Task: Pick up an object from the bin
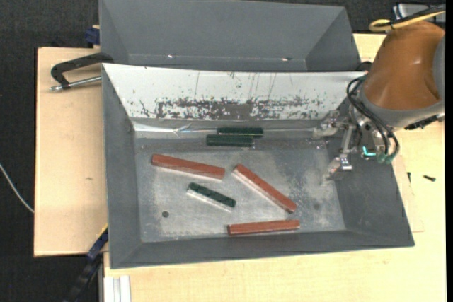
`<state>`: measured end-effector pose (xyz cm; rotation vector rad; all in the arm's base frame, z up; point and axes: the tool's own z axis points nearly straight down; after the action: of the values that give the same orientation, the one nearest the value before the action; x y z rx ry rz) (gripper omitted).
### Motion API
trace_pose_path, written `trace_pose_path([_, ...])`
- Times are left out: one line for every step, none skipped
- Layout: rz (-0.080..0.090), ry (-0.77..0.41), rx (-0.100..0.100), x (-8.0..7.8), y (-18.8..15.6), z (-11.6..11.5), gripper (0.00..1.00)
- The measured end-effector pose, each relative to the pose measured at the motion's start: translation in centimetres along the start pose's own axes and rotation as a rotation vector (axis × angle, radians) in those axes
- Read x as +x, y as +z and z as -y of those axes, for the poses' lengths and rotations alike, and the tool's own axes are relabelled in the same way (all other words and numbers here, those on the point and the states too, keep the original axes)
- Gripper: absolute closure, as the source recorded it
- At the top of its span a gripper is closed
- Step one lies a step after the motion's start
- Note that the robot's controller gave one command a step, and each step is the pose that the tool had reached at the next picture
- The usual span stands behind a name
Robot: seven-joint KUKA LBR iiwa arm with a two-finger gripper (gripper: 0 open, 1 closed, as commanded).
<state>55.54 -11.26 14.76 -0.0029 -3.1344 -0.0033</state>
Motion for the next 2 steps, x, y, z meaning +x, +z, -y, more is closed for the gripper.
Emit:
trace_pose_path([0.008, -0.001, 0.001, -0.2, -0.5, 0.0, 0.00])
trace_pose_path([0.016, -0.046, 0.004, 1.1, 3.5, -2.9, 0.00])
